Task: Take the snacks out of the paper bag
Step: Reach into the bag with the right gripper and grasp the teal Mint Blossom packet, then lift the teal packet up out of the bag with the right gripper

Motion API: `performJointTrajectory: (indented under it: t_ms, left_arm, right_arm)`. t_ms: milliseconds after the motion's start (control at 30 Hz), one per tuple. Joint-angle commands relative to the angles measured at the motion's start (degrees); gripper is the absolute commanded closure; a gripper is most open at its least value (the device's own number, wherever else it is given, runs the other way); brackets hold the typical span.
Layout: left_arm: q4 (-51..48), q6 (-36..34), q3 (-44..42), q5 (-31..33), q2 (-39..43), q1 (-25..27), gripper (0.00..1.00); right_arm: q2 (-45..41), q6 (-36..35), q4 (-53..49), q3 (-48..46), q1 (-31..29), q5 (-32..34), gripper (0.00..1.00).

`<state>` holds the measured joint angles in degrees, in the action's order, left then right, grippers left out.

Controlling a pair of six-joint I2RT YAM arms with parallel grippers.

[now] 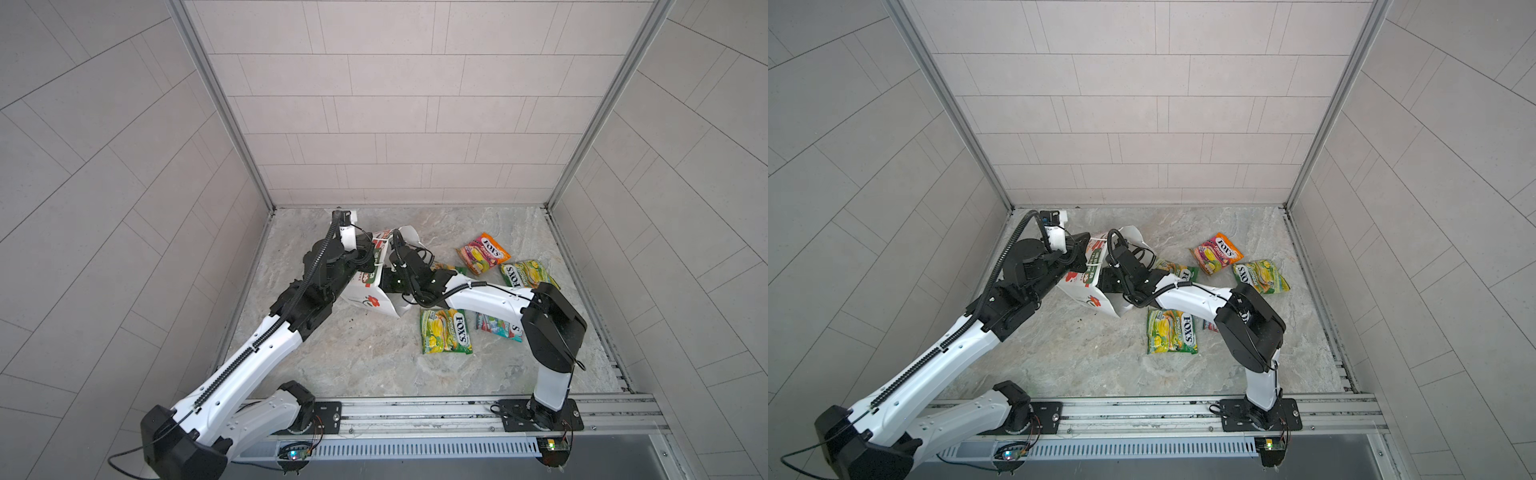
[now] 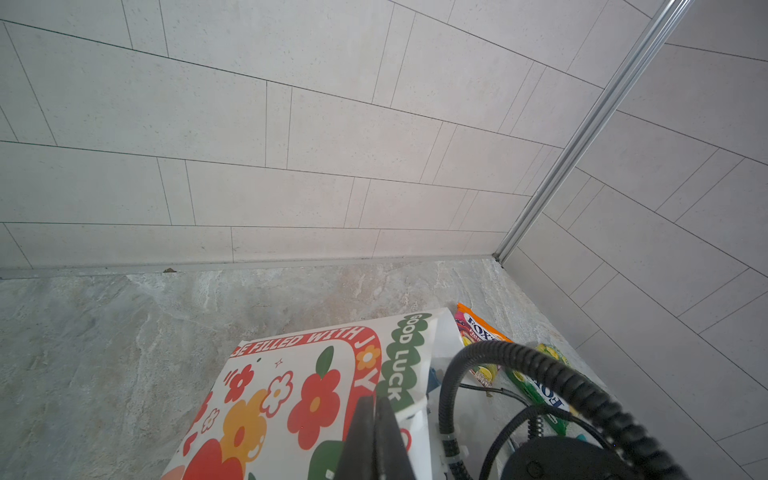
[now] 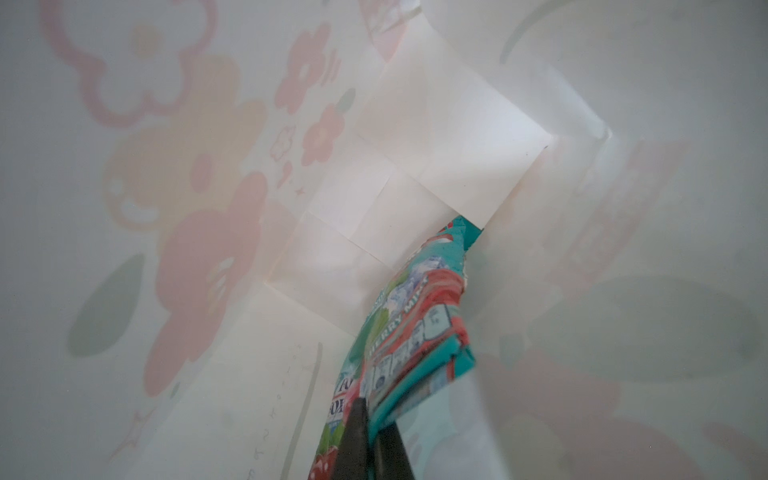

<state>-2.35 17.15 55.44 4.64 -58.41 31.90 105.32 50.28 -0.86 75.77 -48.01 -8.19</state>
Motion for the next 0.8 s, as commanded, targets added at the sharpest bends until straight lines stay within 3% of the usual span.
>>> performJointTrajectory:
  t_ms: [0, 233, 767]
  left_arm:
    - [-0.2, -0.6, 1.0, 0.8, 0.6, -0.4, 1.00]
    - [-1.7, -0.8, 1.8, 0.6, -0.4, -0.4, 1.00]
    - [-7.6, -1.6, 4.5, 8.0, -2.8, -0.4, 1.00]
  right_arm:
    - [-3.6, -0.8, 0.2, 0.1, 0.4, 0.5, 1.00]
    - [-4.2, 0.1, 0.6, 0.9, 0.7, -2.0, 1.00]
    - [-11.4, 0.6, 0.9, -3.8, 1.1, 2.6, 1.00]
